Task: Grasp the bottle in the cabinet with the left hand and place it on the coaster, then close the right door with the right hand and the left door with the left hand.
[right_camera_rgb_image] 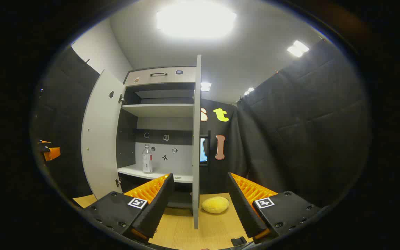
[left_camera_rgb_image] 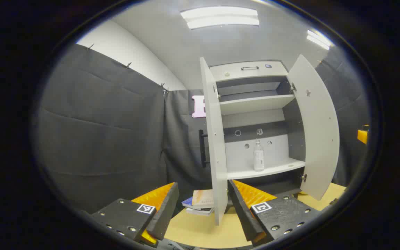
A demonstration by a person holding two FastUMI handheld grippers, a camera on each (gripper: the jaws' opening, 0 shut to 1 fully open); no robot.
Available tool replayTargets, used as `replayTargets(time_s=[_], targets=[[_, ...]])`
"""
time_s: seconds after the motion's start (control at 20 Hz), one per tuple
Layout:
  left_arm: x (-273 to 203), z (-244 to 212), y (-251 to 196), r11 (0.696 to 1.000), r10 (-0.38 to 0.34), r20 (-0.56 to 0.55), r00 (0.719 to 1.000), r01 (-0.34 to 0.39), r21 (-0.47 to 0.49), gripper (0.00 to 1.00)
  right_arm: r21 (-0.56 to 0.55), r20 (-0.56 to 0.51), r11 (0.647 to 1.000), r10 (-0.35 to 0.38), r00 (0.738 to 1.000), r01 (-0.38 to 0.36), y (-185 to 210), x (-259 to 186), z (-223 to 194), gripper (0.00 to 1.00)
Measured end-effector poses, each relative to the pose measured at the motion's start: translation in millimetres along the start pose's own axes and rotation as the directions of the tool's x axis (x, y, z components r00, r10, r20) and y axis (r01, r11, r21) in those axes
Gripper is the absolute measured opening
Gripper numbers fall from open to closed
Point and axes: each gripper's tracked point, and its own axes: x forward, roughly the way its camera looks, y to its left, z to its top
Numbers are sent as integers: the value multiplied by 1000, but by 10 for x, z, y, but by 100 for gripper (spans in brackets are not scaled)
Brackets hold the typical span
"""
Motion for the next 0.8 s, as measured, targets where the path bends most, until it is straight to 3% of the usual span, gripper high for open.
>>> replayTargets(time_s=[0.8], targets=[[97, 103, -96, 1000, 0, 19, 1000, -1, 23, 92, 22, 7, 1000, -6, 1000, 6, -94, 97, -16, 96]])
